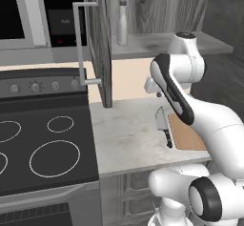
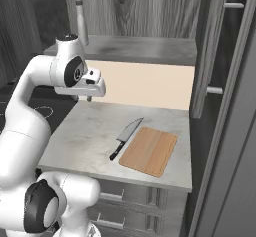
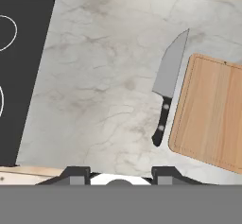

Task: Move the cutting board and knife to the sink. Then move spray from the cabinet to the counter.

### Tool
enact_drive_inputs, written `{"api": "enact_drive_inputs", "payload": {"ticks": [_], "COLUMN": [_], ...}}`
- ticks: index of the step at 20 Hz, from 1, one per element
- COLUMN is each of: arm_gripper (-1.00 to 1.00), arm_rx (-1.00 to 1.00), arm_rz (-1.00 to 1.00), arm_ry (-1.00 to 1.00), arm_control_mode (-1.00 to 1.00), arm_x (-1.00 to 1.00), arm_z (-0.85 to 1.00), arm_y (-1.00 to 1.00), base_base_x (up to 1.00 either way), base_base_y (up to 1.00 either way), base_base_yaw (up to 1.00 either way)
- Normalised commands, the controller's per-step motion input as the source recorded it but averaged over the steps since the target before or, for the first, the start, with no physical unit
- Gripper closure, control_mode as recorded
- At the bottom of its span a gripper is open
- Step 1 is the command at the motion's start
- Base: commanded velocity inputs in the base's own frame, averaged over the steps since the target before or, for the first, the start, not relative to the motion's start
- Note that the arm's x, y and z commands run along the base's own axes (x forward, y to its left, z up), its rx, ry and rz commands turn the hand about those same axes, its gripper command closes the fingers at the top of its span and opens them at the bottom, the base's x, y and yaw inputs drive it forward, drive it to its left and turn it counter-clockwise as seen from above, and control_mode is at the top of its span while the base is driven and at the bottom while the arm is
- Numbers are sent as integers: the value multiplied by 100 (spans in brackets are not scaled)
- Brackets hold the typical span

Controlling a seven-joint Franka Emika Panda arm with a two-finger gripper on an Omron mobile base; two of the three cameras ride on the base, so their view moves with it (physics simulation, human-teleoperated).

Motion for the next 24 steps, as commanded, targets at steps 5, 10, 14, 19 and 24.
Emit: {"api": "enact_drive_inputs", "payload": {"ticks": [5,10,14,19,24], "arm_gripper": [-100,-100,-100,-100,-100], "arm_rx": [0,0,0,0,0], "arm_rz": [-4,-8,-8,-5,-2], "arm_ry": [0,1,2,7,7], "arm_control_mode": [-100,-100,-100,-100,-100], "arm_x": [-3,-1,4,40,45], "arm_z": [-26,-59,-43,-49,-45], "arm_y": [-3,-46,-78,-63,-66], "base_base_x": [0,0,0,0,0], "base_base_y": [0,0,0,0,0], "base_base_yaw": [0,0,0,0,0]}}
